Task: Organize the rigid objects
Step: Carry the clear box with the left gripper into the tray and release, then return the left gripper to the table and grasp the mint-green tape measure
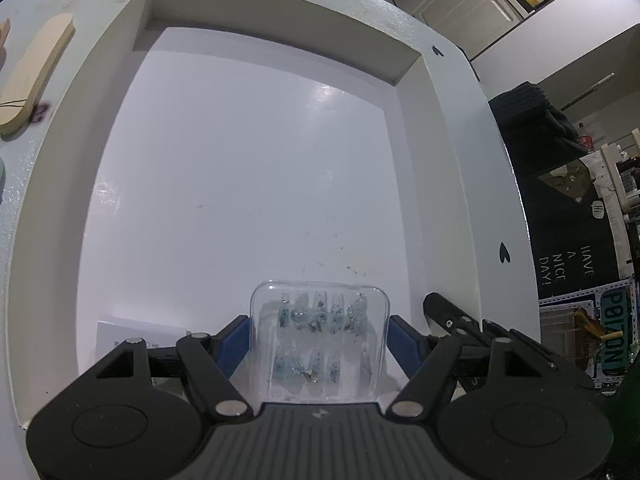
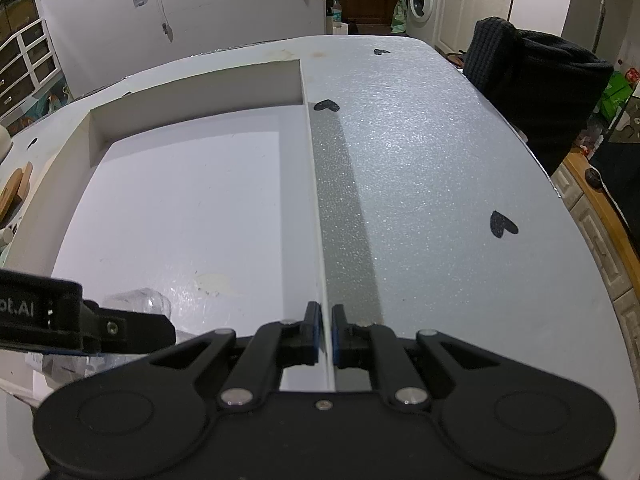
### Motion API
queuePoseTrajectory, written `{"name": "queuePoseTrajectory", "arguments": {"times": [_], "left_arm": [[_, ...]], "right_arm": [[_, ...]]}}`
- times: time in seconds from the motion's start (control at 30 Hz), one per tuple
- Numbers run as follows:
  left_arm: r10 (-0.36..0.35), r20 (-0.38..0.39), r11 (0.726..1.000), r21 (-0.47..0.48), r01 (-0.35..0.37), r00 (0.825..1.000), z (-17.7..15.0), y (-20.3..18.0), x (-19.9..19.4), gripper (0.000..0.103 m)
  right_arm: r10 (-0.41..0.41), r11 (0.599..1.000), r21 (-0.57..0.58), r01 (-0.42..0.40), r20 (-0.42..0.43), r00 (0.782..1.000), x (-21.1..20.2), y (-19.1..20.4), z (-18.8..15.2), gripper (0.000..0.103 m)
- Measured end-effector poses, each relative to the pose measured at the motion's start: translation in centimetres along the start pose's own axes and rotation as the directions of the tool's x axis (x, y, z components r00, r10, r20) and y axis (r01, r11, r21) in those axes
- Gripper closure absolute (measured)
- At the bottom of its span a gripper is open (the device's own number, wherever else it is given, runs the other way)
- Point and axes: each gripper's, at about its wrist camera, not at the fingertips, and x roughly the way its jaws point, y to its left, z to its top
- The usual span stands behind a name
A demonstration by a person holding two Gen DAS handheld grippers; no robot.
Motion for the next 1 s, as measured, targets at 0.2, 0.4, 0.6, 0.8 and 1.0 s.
{"name": "queuePoseTrajectory", "arguments": {"times": [0.2,0.4,0.6,0.8,1.0], "left_arm": [[0.013,-0.001,1.0,0.006,-0.013,1.0,-0.1,-0.1,-0.1,0.013],[-0.039,0.0,0.999,-0.036,0.039,0.999,0.0,0.7,-0.6,0.007],[-0.105,0.039,0.993,-0.054,0.107,0.994,0.3,0.9,-2.7,0.004],[-0.121,0.143,0.992,-0.011,0.124,0.982,1.2,1.5,-6.0,0.001],[-0.048,0.277,0.999,0.02,0.044,0.96,2.1,3.2,-9.4,0.0]], "right_arm": [[0.002,1.0,0.001,-0.002,0.001,1.0,0.1,0.0,0.0,0.096],[0.002,1.0,0.001,-0.002,0.001,1.0,0.0,0.0,0.0,0.096],[0.002,1.0,0.002,-0.002,0.002,1.0,0.0,0.0,-0.1,0.096],[0.002,1.0,0.002,-0.002,0.002,1.0,0.0,0.0,-0.1,0.096],[0.002,1.0,0.002,-0.002,0.002,1.0,0.0,0.0,-0.1,0.096]]}}
